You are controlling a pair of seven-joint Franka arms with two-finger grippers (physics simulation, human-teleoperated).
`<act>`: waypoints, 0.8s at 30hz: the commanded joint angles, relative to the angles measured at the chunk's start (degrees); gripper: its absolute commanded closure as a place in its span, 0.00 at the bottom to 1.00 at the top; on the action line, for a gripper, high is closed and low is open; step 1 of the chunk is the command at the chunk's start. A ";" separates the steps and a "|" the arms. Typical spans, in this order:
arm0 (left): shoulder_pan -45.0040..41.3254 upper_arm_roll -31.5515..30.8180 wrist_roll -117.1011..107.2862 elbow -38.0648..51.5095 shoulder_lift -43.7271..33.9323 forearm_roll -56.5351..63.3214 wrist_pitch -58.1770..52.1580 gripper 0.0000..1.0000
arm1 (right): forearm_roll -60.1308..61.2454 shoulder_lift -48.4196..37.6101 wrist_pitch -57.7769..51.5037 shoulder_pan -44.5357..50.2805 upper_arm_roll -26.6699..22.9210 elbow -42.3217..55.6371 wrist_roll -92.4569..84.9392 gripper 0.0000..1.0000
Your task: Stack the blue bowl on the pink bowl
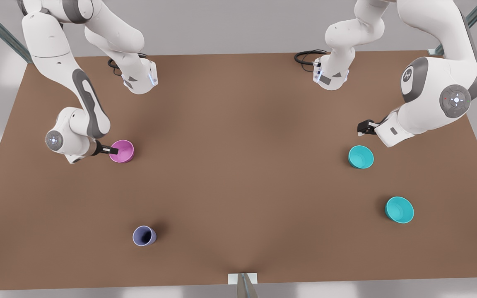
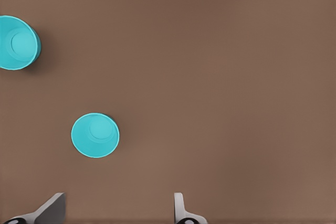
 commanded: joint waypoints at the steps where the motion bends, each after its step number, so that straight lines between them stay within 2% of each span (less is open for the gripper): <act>1: -0.08 -0.09 0.13 0.02 -0.07 0.04 -0.10 0.00 | 1.86 0.67 2.91 0.04 0.09 -0.15 -2.06 0.00; 6: -0.08 -0.09 0.13 0.02 -0.07 0.04 -0.10 0.00 | 2.74 3.22 3.61 0.04 0.18 -0.06 -2.06 0.00; 7: 0.01 -0.09 0.13 0.02 0.02 0.04 -0.10 0.00 | 2.74 3.23 3.61 -0.05 0.18 0.03 -1.98 0.05; 9: -0.08 -0.09 0.13 0.02 -0.07 0.04 -0.10 0.00 | 2.74 3.31 3.44 -0.05 0.18 0.12 -1.80 0.50; 10: -0.08 -0.09 0.13 0.02 -0.07 0.04 -0.10 0.00 | 2.74 3.49 3.17 -0.05 0.18 0.47 -1.80 0.62; 12: -0.08 -0.09 0.13 0.02 0.02 0.04 -0.10 0.00 | 4.41 3.75 2.82 0.04 0.26 0.82 -1.89 0.78; 19: 0.27 -0.09 0.13 0.02 0.02 0.04 -0.10 0.00 | 7.13 3.49 -3.59 0.21 0.70 5.48 -2.06 0.79; 22: 0.54 -0.09 0.13 0.02 0.11 0.04 -0.01 0.00 | 13.02 3.58 -4.39 0.82 6.06 9.43 -1.80 0.79; 24: 0.62 -0.09 0.13 0.02 0.11 0.04 -0.01 0.00 | 18.03 4.54 -3.68 8.81 6.77 13.73 0.30 0.79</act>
